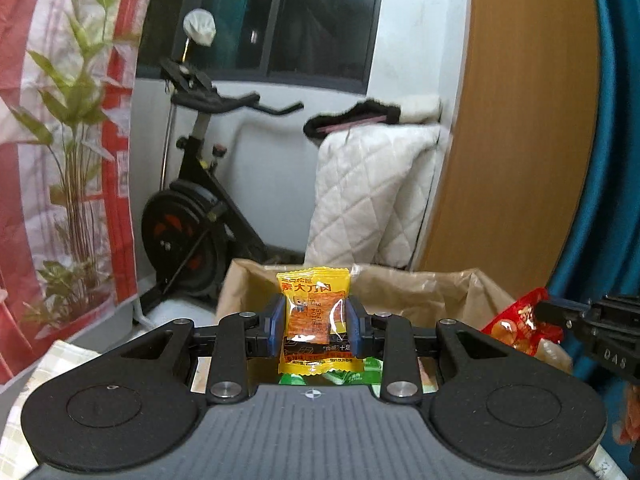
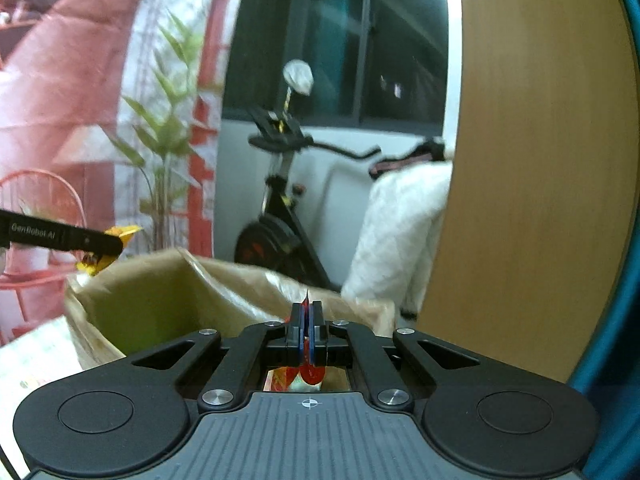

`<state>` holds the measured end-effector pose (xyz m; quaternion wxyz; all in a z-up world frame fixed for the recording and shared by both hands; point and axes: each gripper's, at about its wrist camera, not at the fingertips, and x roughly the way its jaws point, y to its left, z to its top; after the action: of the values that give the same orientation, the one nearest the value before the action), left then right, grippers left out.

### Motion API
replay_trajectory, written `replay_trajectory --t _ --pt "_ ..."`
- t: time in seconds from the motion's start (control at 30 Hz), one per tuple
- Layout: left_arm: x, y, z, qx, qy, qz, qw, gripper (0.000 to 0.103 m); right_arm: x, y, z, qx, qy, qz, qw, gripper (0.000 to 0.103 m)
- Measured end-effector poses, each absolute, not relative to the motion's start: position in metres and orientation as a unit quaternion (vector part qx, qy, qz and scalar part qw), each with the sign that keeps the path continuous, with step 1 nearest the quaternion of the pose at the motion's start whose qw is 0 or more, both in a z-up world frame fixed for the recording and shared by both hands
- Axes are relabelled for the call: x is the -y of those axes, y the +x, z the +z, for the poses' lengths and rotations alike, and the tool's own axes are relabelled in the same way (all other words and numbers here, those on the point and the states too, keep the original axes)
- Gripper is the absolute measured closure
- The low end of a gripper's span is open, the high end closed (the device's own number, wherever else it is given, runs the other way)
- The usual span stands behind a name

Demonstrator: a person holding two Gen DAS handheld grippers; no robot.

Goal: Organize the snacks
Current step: 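Carry both packets to the bin and open both tools over it, then move both tools back toward the remaining snacks by the box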

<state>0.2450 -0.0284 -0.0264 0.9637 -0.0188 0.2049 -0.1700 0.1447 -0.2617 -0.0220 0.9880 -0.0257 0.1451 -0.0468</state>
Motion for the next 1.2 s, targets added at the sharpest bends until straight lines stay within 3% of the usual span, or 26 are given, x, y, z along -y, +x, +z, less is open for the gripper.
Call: replay_trajectory --t 0.13,0.23,0.5,0.83,1.2 --pt "0.030 0.258 -0.041 -0.230 -0.023 -0.172 0.958 0.067 0.257 0.151 -0.041 -0.170 -0.025 -0.051 0.984 0.097" --pt "0.020 0.248 -0.042 -0.233 -0.019 -0.168 0.958 0.048 0.256 0.146 -0.047 -0.171 -0.010 -0.047 0.984 0.077" --pt "0.002 0.214 -0.029 -0.224 -0.013 -0.164 0.961 0.043 0.251 0.117 -0.038 -0.155 -0.001 -0.025 0.988 0.062" --pt "-0.015 0.157 -0.032 -0.218 -0.014 -0.154 0.963 0.042 0.238 0.074 -0.040 -0.153 0.002 0.011 0.988 0.060" --pt "-0.017 0.113 -0.074 -0.267 -0.052 -0.153 0.950 0.042 0.239 0.030 -0.079 -0.187 0.019 0.012 0.982 0.060"
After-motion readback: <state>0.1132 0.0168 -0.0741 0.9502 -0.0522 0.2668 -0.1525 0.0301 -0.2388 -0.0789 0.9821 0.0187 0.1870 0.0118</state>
